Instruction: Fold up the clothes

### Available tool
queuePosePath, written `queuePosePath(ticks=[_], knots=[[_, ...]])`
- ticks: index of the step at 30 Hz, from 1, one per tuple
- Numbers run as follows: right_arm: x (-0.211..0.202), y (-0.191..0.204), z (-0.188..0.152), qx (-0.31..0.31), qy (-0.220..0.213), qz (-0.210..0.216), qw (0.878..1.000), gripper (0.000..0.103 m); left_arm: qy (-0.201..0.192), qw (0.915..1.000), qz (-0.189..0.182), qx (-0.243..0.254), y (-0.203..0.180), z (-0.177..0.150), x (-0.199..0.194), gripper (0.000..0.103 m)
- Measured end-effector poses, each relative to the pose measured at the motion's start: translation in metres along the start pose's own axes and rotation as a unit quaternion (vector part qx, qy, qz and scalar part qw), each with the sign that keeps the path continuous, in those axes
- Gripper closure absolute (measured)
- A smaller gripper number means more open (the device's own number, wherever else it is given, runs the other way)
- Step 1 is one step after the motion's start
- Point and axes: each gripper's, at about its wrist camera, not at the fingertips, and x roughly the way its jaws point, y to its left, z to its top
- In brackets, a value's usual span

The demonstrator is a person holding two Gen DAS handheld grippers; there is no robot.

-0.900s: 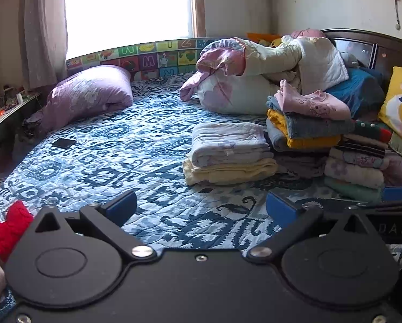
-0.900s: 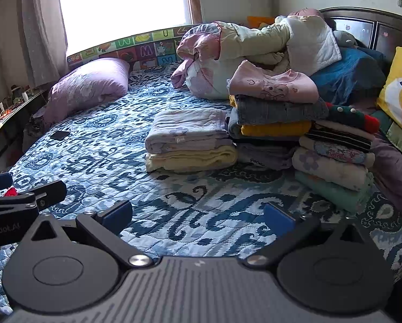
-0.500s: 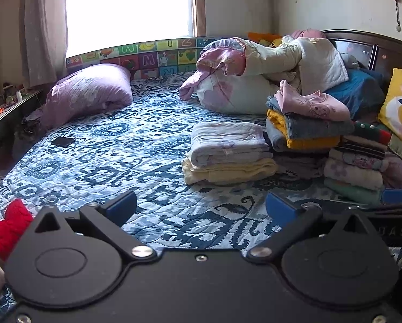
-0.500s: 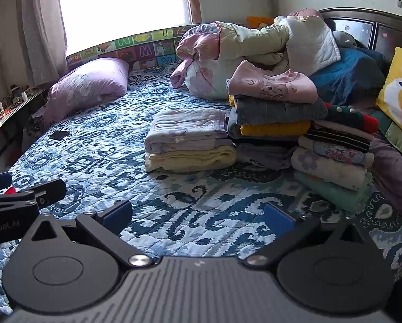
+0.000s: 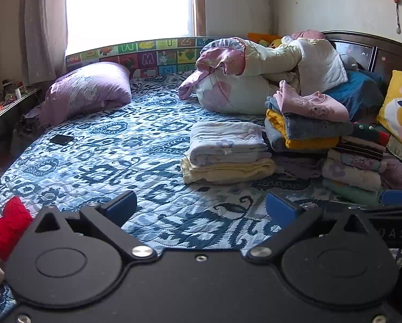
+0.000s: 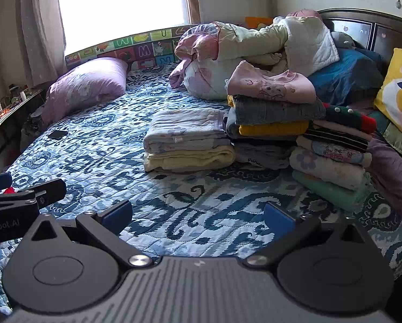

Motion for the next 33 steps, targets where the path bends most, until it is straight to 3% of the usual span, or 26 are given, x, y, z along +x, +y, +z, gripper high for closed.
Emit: queuePosePath(ticks=[33], knots=[[0.0037,0.0042,0.0016,-0.006,0.002,-0.004,1.000,0.000,-0.001,1.0000,-0.002,-0.001,0.0022,0.0004,0.0046,0.000]])
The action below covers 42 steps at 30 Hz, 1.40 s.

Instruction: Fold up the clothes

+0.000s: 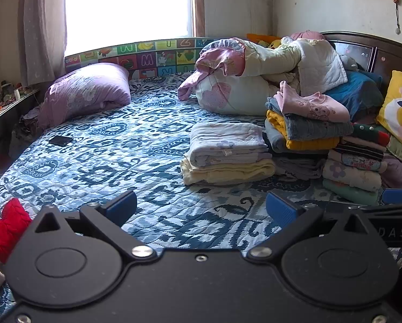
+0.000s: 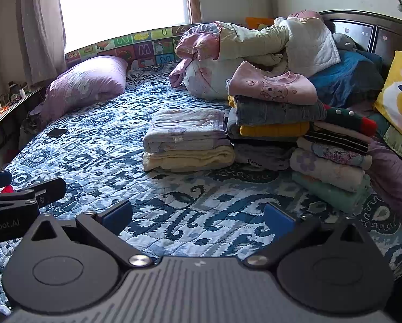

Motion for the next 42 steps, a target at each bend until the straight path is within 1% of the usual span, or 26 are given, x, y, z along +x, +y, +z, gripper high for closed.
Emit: queuePosePath(ticks=[7,12,17,25,28,31,34,39,42], knots=[[0.015,0.000,0.002,-0.001,0.008,0.001,1.000,0.000,0.005,1.0000,0.003,0.006,-0.001,0.000,0.017,0.000],[0.038,-0.001,0.006,-0.001,0.018,0.001,1.000,0.000,0.006,0.9999,-0.016,0.003,-0.001,0.005,0.036,0.000],[0.063,-0.005,0.012,0.004,0.023,0.001,1.000,0.000,0.012,0.9998,-0.015,0.004,0.000,0.012,0.064,0.000],[0.112,-0.014,0.022,0.002,0.036,-0.002,0.999,0.000,0.012,0.9997,-0.014,0.014,-0.001,0.011,0.121,0.000],[0.133,-0.017,0.025,0.003,0.038,-0.003,0.999,0.000,0.017,0.9996,-0.024,0.004,0.003,0.011,0.146,0.000],[0.155,-0.019,0.030,-0.001,0.032,-0.002,0.999,0.000,0.013,0.9991,-0.040,-0.009,0.008,0.015,0.170,0.000],[0.178,-0.021,0.036,0.000,0.028,-0.001,1.000,0.000,0.008,0.9993,-0.038,0.001,0.009,0.022,0.193,0.000],[0.217,-0.022,0.050,-0.007,0.019,-0.003,1.000,0.000,0.028,0.9989,-0.034,0.013,0.012,0.030,0.231,0.000],[0.241,-0.021,0.057,-0.013,0.013,-0.003,1.000,0.000,0.036,0.9989,-0.028,0.007,0.017,0.035,0.256,0.000]])
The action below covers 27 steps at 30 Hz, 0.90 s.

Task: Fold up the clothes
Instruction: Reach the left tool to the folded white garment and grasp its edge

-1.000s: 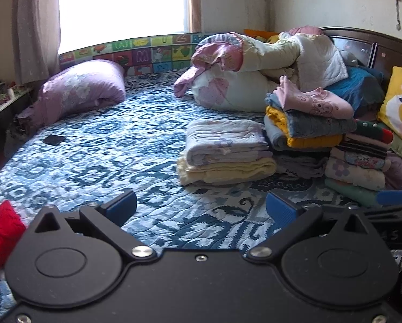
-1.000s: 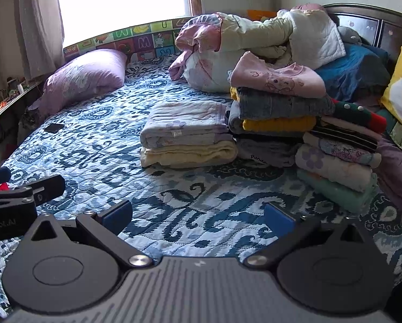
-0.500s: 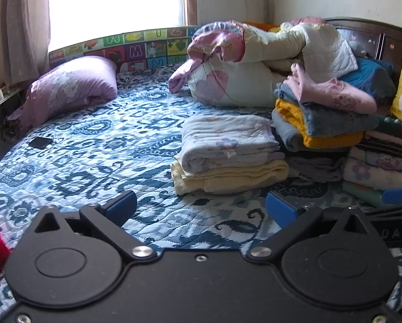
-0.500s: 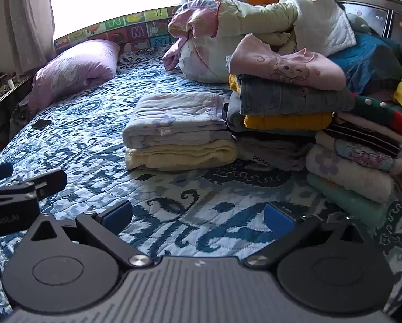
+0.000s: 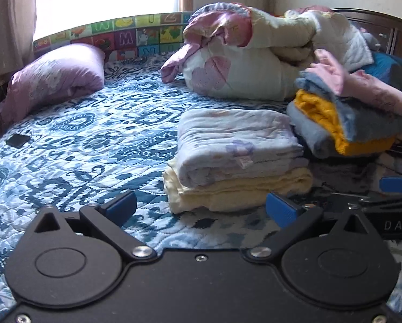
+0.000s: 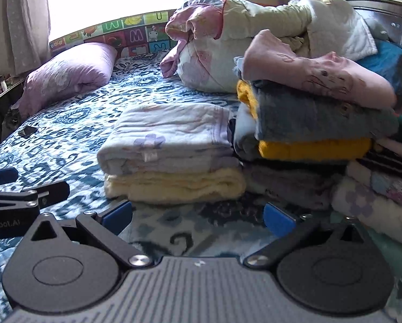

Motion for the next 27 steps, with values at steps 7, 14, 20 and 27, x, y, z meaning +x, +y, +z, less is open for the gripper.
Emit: queuePosePath(ticks=[7,14,20,27], knots=[[0.051,0.000,0.011,0.001,-0.001,0.000,1.000,0.000,-0.025,0.9995,-0.004,-0.021,0.015,0.007,0.045,0.001],[0.089,-0.002,0.016,0.010,-0.013,0.025,1.000,0.000,-0.026,0.9985,-0.033,-0.034,0.024,0.009,0.088,0.014],[0.104,0.001,0.023,-0.009,-0.032,0.013,0.999,0.000,-0.008,0.9958,-0.068,-0.061,0.029,0.013,0.120,0.024],[0.116,-0.001,0.028,-0.018,-0.032,0.016,0.999,0.001,0.007,0.9945,-0.087,-0.058,0.025,0.013,0.149,0.031]])
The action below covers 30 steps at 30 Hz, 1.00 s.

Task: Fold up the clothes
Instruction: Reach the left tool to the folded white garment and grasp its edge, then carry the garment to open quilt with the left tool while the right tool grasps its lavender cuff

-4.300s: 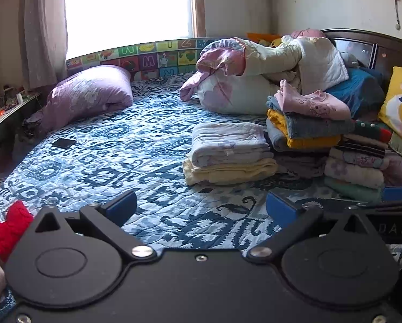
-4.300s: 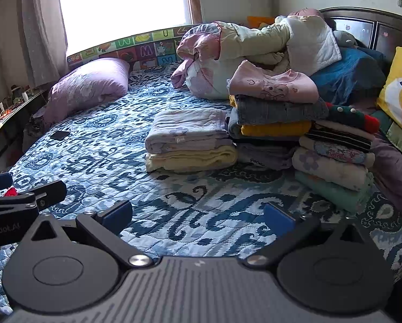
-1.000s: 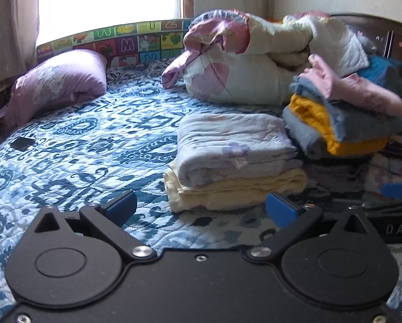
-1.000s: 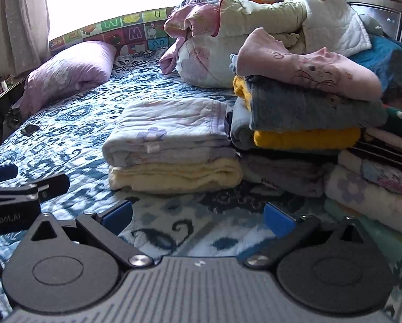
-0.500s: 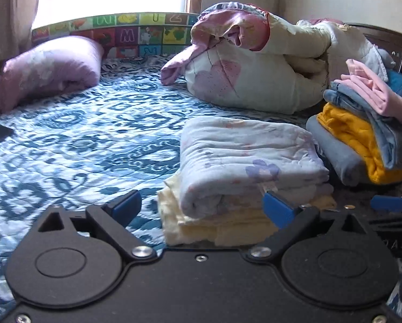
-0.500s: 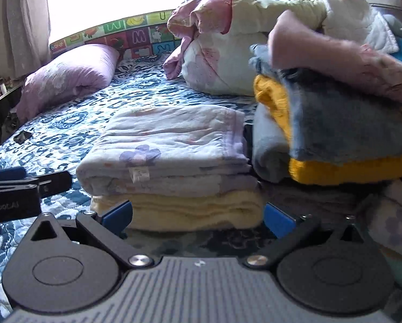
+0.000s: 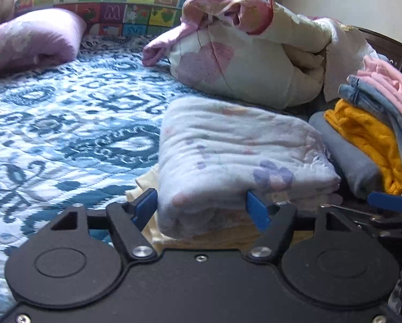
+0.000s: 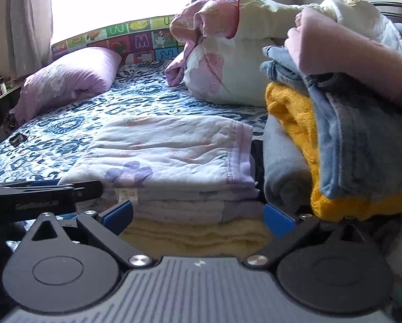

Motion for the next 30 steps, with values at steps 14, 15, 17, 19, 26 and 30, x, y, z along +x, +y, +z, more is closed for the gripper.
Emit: queuePosePath(ticks=[14,15,17,19,26,30], knots=[[0.007,-0.003,-0.008,0.012,0.032,0.023,0.999,0.001,-0.009,0.9993,0.006,0.036,-0.005,-0.005,-0.007,0.065],[0.006,-0.004,-0.009,0.019,0.036,0.030,0.999,0.001,-0.012,0.9992,0.005,0.038,-0.005,-0.006,-0.011,0.066],[-0.002,-0.007,-0.012,0.030,0.042,0.038,0.998,0.001,-0.016,0.9991,0.003,0.040,-0.006,-0.009,-0.018,0.073],[-0.013,-0.009,-0.016,0.032,0.044,0.042,0.998,0.001,-0.020,0.9991,0.000,0.038,-0.007,-0.011,-0.027,0.076],[-0.058,-0.015,-0.034,0.063,0.067,0.061,0.994,0.001,-0.012,0.9996,-0.009,0.025,-0.019,-0.022,-0.081,0.080],[-0.087,-0.005,-0.052,0.071,0.082,0.076,0.991,0.001,0.004,0.9998,0.007,0.015,-0.016,-0.043,-0.112,0.080]])
